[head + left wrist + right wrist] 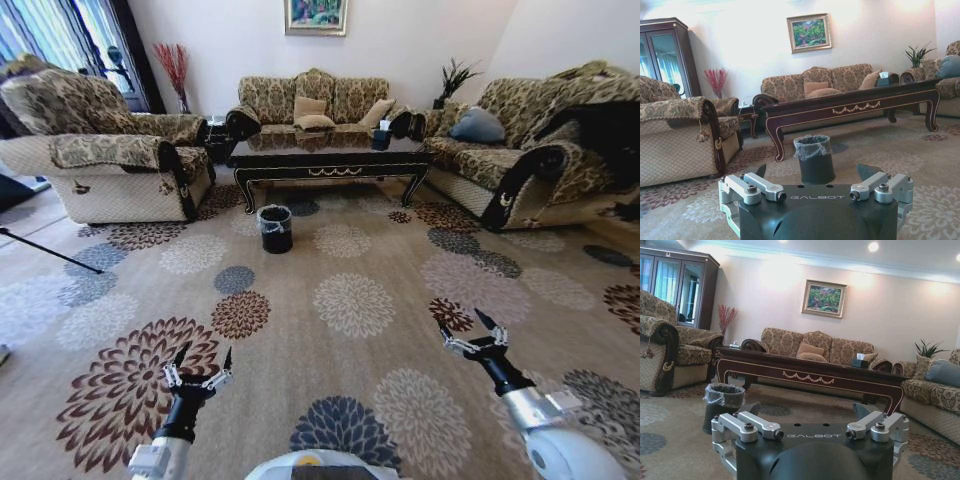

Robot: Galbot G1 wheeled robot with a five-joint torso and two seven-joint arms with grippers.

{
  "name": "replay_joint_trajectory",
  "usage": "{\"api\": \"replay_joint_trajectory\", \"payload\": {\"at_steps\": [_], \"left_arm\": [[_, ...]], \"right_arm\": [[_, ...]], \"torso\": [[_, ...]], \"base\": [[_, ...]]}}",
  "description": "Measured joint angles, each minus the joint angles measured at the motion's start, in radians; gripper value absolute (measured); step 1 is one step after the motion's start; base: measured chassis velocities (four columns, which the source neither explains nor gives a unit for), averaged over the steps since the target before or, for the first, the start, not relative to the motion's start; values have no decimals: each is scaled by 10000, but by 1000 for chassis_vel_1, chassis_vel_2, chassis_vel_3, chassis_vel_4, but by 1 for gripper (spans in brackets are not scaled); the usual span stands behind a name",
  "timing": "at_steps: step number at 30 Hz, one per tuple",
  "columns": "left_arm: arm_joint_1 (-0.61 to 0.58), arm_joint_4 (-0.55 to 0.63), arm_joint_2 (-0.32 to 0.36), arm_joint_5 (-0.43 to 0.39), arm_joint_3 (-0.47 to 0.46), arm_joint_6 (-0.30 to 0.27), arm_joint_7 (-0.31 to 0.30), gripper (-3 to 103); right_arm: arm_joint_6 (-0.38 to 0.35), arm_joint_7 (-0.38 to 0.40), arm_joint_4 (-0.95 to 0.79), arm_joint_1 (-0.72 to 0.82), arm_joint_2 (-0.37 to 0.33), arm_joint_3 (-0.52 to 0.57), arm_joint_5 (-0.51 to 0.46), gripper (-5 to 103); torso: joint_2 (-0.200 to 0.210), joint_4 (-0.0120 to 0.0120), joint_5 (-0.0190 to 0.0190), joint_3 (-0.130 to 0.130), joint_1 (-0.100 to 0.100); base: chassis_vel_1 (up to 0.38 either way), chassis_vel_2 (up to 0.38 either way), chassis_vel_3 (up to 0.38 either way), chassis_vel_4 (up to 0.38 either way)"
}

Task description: Move to the front of the table and pick up the trash from the floor, then place it into the trash bin.

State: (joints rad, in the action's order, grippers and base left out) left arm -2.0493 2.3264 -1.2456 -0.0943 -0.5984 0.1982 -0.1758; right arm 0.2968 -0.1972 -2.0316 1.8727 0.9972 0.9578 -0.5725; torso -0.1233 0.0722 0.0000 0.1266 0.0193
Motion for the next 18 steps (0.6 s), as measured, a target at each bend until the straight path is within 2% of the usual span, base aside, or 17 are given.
{"api": "replay_joint_trajectory", "payload": {"at_steps": [18], "left_arm": [[0,-1,0,0,0,0,0,100]], "right_arm": [[0,1,0,0,0,0,0,100]], "torso": [[-543,0,0,411,142]], "base": [[0,0,0,0]]}}
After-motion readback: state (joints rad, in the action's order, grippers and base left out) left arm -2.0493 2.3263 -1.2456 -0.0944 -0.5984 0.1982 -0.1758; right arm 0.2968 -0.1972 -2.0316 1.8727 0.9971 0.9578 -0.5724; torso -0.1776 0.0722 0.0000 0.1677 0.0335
